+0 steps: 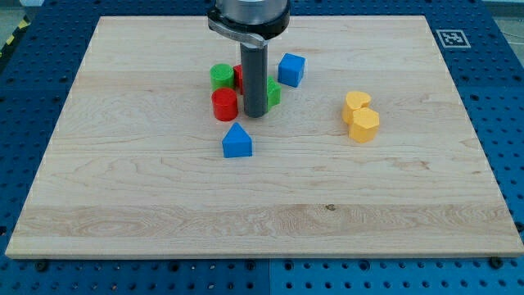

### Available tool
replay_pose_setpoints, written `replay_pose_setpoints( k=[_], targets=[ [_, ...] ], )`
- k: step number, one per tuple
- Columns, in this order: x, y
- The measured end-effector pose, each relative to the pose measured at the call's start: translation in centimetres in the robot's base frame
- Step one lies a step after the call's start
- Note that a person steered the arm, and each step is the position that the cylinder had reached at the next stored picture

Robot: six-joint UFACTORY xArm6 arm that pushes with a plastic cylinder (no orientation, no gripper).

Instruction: Place the green star to the top of the red circle

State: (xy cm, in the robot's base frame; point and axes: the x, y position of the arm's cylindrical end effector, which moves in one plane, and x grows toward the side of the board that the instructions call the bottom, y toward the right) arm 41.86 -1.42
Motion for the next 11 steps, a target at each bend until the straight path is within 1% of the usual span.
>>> replay_pose_setpoints(
  k=[1,2,4,5,7,8,9,10,11],
  targets=[
    [1.3,2.5],
    [2.4,3.6],
    [-2.3,5.1],
    [-3.3,4.0],
    [-3.9,-1.9],
    [-5.6,-2.0],
    [-5.6,-2.2],
    [-5.2,-2.2],
    [-3.9,-0.3]
  ],
)
